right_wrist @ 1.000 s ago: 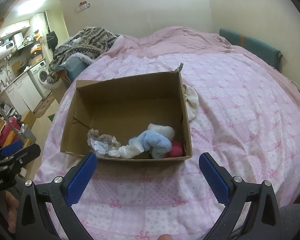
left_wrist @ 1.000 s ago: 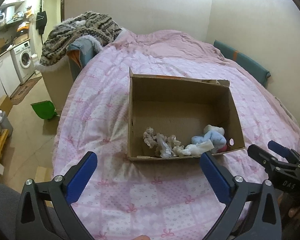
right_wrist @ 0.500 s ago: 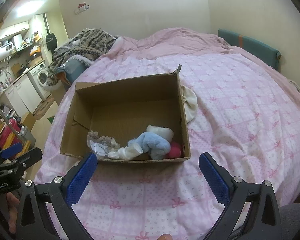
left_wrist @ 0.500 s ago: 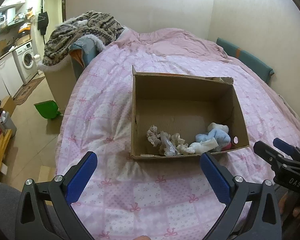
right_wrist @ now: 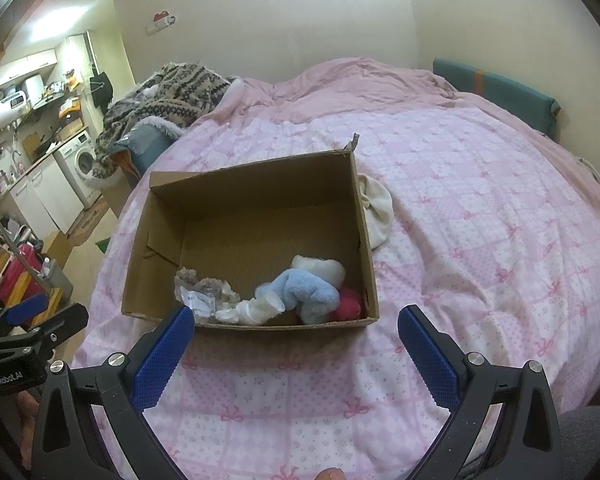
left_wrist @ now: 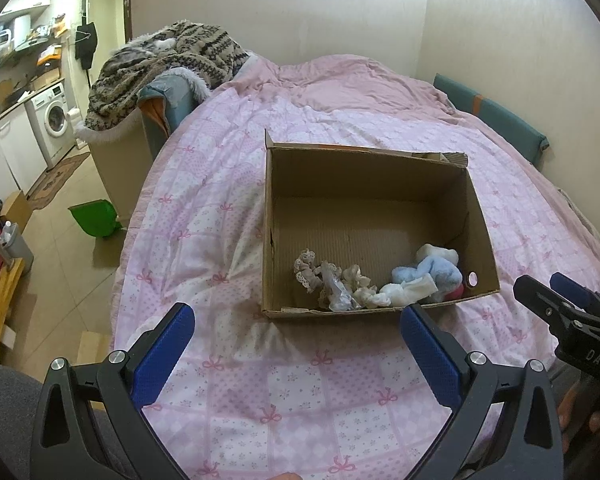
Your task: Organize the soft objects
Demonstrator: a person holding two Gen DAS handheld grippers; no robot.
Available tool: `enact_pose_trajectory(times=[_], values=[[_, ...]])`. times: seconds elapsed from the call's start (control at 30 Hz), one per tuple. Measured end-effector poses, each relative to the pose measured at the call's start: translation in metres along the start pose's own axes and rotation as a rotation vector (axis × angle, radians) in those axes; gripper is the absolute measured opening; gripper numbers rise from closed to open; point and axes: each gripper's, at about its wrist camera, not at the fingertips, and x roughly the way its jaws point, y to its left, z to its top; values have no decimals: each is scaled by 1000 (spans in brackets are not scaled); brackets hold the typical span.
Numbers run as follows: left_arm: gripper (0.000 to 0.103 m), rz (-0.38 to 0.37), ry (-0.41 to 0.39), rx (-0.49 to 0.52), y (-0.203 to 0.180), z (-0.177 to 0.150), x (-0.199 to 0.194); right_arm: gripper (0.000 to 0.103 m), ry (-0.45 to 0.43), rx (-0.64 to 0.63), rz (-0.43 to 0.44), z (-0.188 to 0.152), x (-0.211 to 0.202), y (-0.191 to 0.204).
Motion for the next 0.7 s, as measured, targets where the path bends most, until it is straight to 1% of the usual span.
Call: enact_pose_trajectory(times=[0.7], values=[[103, -1, 1, 2, 0, 0, 0, 103, -9, 5, 0, 0, -2, 0]])
